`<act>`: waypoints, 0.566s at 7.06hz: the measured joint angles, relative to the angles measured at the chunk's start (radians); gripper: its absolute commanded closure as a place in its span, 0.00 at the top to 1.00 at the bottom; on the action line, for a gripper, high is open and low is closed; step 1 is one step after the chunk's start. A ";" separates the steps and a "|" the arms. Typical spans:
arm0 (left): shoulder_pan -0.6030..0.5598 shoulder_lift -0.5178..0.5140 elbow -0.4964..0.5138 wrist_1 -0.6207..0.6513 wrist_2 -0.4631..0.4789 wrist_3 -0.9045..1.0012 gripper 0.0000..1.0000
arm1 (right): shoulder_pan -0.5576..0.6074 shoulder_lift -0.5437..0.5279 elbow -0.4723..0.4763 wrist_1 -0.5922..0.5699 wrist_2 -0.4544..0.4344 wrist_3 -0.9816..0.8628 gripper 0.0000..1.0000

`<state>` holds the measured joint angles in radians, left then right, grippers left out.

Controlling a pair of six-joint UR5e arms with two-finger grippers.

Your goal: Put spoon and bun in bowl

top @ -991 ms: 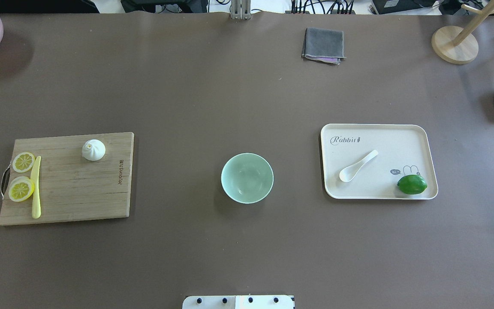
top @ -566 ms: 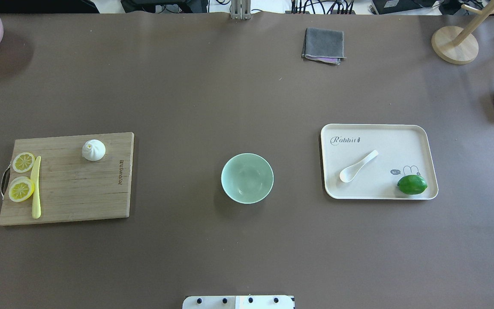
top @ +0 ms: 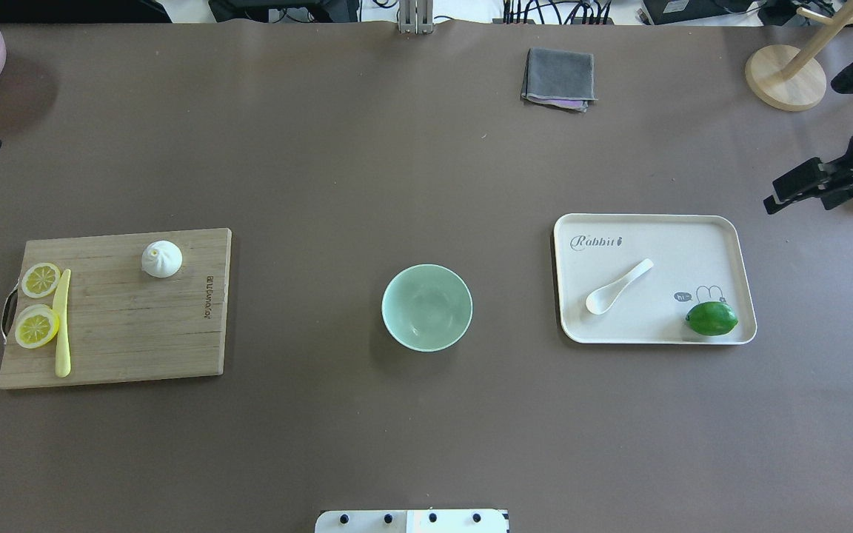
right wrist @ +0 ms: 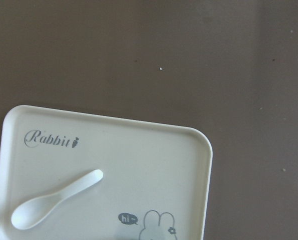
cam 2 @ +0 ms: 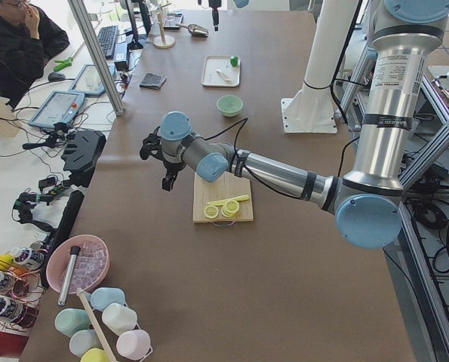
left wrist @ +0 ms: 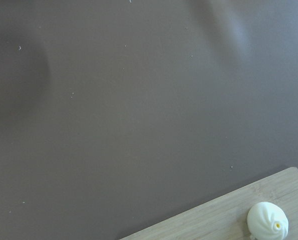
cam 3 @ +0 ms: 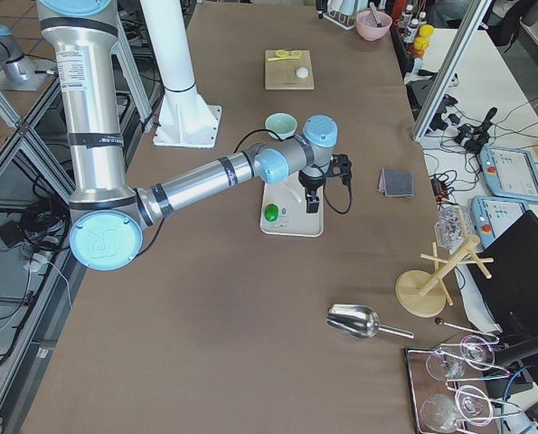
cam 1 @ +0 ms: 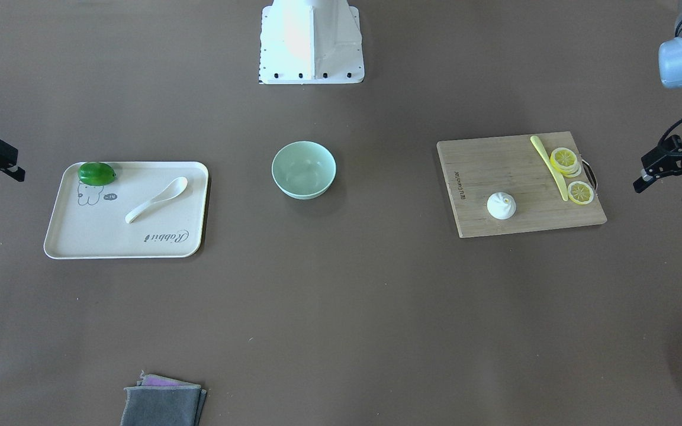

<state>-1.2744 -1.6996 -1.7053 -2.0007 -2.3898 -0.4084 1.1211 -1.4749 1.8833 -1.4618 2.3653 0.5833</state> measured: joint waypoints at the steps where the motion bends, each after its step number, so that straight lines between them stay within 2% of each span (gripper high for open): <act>1: 0.035 -0.005 0.006 -0.034 0.003 -0.013 0.98 | -0.058 0.022 -0.002 0.029 -0.011 0.149 1.00; 2: 0.062 -0.010 0.007 -0.048 0.004 -0.017 0.98 | -0.113 0.040 -0.003 0.041 -0.038 0.279 1.00; 4: 0.098 -0.015 0.011 -0.056 0.006 -0.017 0.98 | -0.230 0.080 -0.008 0.046 -0.155 0.548 0.99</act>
<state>-1.1766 -1.7141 -1.6944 -2.0571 -2.3840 -0.4251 0.8913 -1.3945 1.8748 -1.4161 2.2105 1.1309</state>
